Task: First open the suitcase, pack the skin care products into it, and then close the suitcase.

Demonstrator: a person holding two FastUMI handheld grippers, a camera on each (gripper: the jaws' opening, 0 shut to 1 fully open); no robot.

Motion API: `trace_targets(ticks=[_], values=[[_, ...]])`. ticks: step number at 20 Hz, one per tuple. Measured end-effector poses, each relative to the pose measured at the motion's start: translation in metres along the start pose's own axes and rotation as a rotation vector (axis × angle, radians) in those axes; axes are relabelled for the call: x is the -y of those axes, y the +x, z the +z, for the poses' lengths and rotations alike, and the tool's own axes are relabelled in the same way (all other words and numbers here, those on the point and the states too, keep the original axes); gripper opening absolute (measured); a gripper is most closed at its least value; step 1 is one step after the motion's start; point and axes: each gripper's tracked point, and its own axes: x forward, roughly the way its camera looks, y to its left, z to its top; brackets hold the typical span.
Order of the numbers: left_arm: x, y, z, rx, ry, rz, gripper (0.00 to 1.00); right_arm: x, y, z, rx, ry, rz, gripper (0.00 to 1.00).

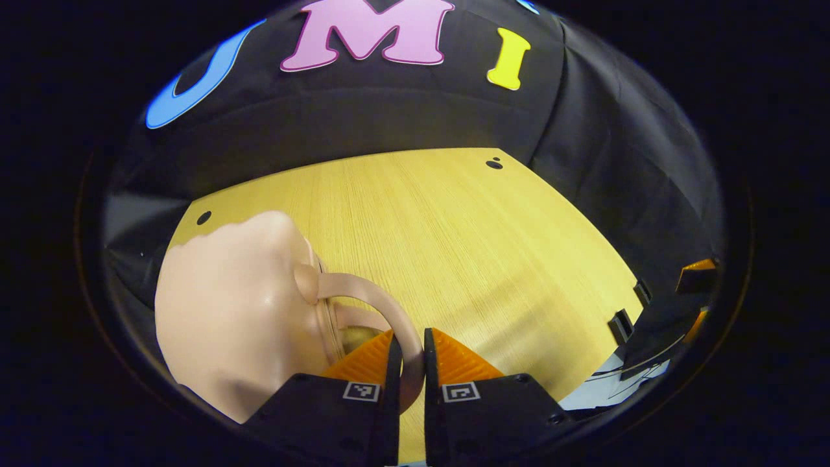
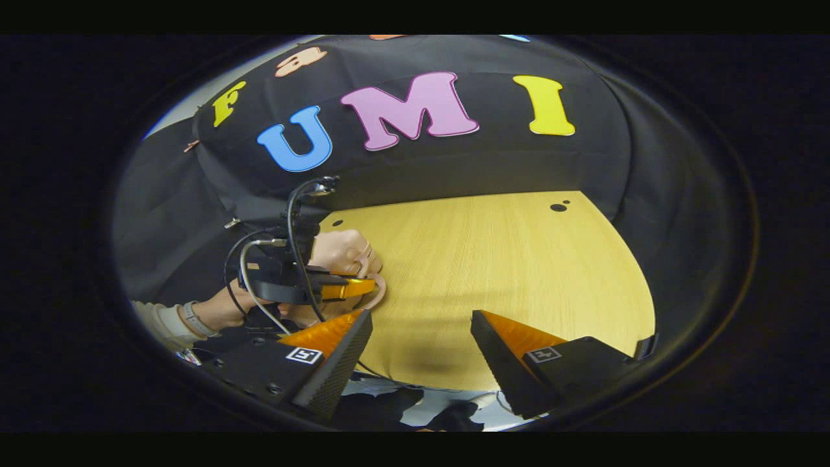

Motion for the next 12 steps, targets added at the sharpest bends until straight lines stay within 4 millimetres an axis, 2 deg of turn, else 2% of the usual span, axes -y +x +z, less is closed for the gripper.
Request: trace_targets(ticks=[1, 3, 4, 6, 8, 11, 12], values=[[-0.002, -0.005, 0.002, 0.001, 0.016, 0.021, 0.22, 0.002, -0.003, 0.001, 0.007, -0.009, 0.006, 0.97], [0.005, -0.026, 0.022, 0.055, 0.023, 0.040, 0.27, 0.007, -0.010, 0.010, 0.036, -0.031, 0.022, 0.98], [0.011, -0.037, 0.035, 0.086, 0.019, 0.043, 0.56, 0.011, -0.014, 0.016, 0.055, -0.045, 0.029, 0.98], [0.022, -0.066, 0.063, 0.180, 0.018, 0.076, 0.83, 0.019, -0.027, 0.031, 0.104, -0.079, 0.038, 0.97], [0.032, -0.104, 0.096, 0.309, 0.019, 0.136, 0.87, 0.031, -0.041, 0.057, 0.194, -0.134, 0.014, 0.98], [0.053, -0.172, 0.139, 0.506, 0.019, 0.236, 0.93, 0.045, -0.074, 0.117, 0.404, -0.258, -0.065, 0.97], [0.056, -0.196, 0.149, 0.555, 0.019, 0.280, 0.94, 0.042, -0.087, 0.139, 0.482, -0.280, -0.067, 0.97]])
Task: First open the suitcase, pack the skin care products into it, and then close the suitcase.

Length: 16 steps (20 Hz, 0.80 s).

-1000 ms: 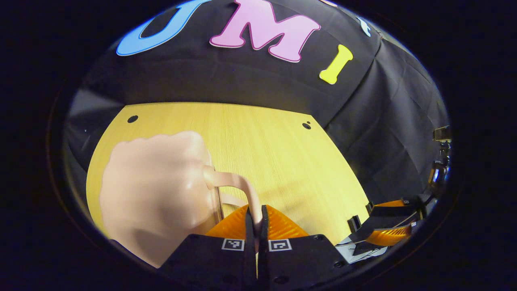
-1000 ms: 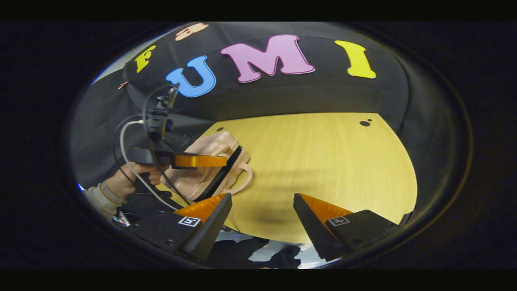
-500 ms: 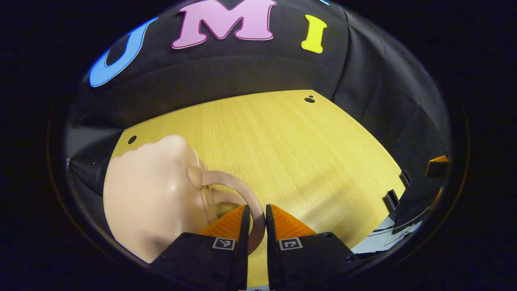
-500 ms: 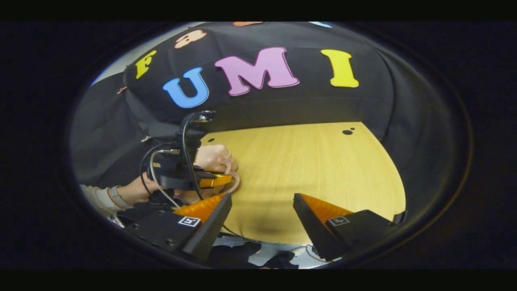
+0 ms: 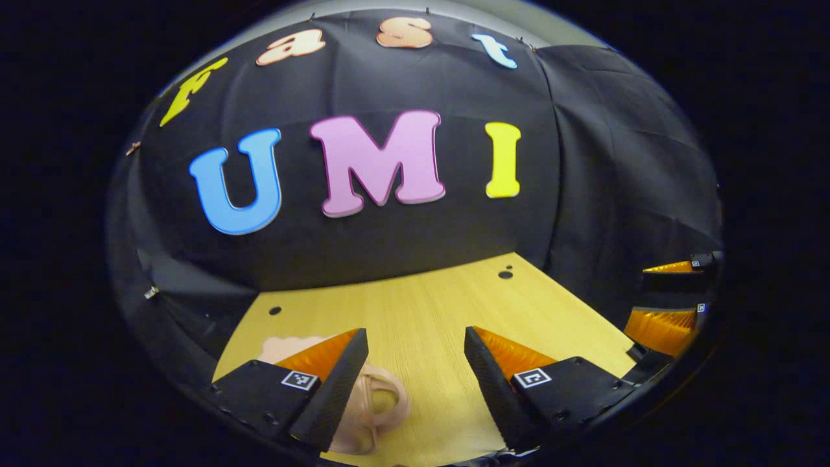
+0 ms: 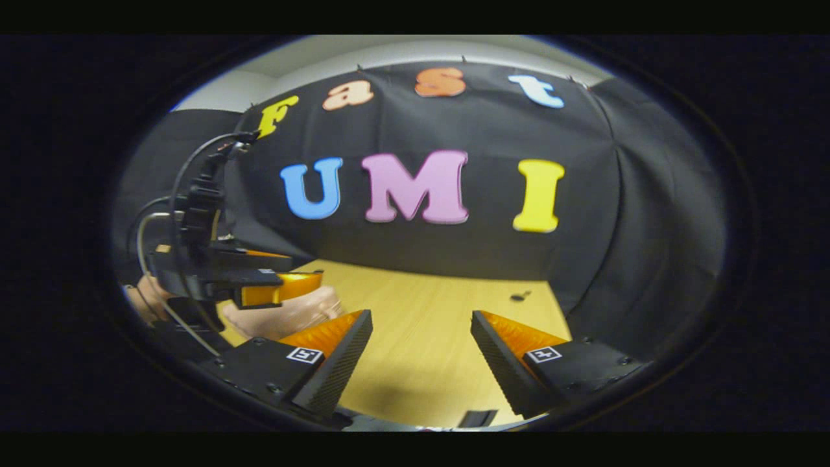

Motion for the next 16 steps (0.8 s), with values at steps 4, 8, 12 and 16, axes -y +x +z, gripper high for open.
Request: trace_targets(ticks=[4, 8, 12, 16], values=[[0.003, -0.062, 0.066, 0.176, -0.032, 0.088, 0.96, 0.012, -0.016, 0.071, 0.218, -0.053, -0.034, 0.89], [0.006, -0.089, 0.088, 0.207, -0.170, 0.064, 0.97, 0.006, -0.017, 0.082, 0.201, -0.017, -0.037, 0.91], [-0.004, -0.090, 0.091, 0.232, -0.189, 0.084, 0.97, -0.016, -0.011, 0.094, 0.258, -0.063, -0.024, 0.96], [-0.023, -0.105, 0.090, 0.233, -0.142, 0.117, 0.97, -0.052, -0.007, 0.091, 0.237, -0.040, 0.000, 0.97]])
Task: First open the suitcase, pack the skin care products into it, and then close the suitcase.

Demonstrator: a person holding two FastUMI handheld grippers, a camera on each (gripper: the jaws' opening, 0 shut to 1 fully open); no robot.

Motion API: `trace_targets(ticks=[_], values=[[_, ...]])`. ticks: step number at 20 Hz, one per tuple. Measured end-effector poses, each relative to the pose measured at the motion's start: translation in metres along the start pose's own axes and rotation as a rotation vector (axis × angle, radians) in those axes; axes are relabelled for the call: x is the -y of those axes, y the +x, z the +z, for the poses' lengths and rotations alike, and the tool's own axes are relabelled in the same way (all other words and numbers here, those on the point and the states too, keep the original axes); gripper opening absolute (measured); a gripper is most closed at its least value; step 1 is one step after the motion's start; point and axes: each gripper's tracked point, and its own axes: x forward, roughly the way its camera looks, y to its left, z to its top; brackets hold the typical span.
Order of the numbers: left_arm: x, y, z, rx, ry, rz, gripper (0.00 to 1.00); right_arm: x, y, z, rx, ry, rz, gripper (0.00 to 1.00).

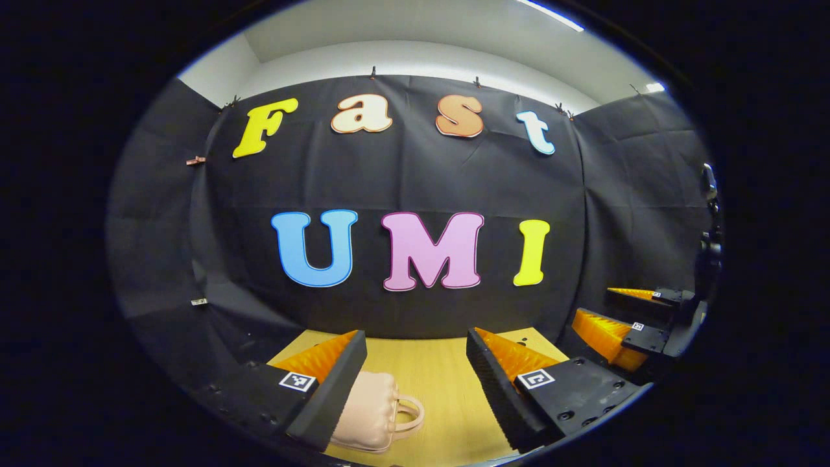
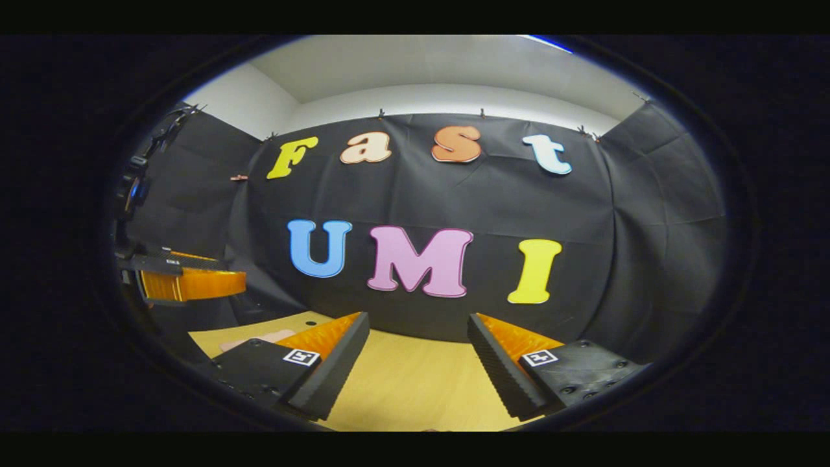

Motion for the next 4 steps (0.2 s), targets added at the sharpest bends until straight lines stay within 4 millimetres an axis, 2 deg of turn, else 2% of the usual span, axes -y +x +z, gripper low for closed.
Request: trace_targets(ticks=[3, 4], values=[[-0.027, -0.019, -0.003, 0.003, 0.002, 0.000, 0.97, -0.019, 0.006, 0.009, 0.021, -0.010, 0.002, 0.96], [-0.031, -0.022, 0.000, 0.013, 0.002, -0.003, 0.97, -0.025, 0.008, 0.010, 0.023, -0.010, 0.005, 0.98]])
